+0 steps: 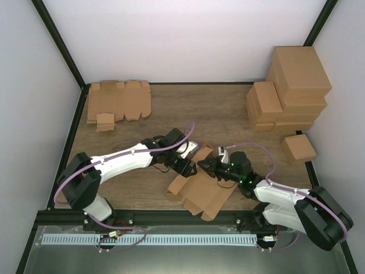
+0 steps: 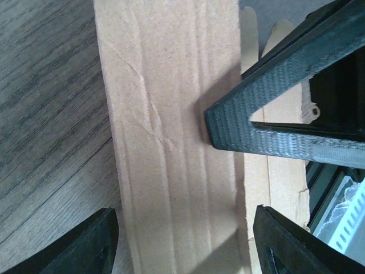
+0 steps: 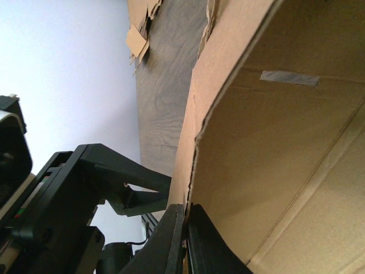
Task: Fold the paper box
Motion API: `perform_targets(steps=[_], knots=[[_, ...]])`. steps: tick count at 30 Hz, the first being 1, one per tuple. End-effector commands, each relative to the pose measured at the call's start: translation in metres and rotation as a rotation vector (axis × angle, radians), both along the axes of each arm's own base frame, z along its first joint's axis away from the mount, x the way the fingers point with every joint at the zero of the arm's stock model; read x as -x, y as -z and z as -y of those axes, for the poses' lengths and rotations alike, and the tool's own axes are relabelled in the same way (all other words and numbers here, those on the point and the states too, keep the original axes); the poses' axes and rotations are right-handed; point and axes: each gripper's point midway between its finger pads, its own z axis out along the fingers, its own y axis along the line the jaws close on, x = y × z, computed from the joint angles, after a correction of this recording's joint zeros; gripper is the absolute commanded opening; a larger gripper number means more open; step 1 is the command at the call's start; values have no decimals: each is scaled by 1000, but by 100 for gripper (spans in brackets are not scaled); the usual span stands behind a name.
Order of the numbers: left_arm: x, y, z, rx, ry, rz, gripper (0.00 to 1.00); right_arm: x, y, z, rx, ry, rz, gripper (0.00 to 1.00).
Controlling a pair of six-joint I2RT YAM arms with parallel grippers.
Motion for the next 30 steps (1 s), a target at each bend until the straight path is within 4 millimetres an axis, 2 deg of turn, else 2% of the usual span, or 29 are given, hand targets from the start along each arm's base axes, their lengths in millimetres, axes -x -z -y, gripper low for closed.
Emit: perform_targets(steps=[1,5,10,16,21,26,30], knots=[[-1,5,1,-23,11,6,66,-3,-4,0,2,12,34,2],[-2,5,1,-36,9,12,56,-3,-4,0,1,12,33,4],[-7,2,-3,-74,-5,44,46,-3,-6,1,5,17,38,19],[-9,-4,-12,-120,-3,80,45,-4,-15,11,48,44,98,39],[-9,-6,-19,-154,13,100,46,-3,-12,32,151,100,146,52],[-13,-15,-26,-186,36,144,47,-11,-15,56,294,150,243,53],[-14,-17,-36,-246,80,172,50,-22,-21,60,426,94,360,51]])
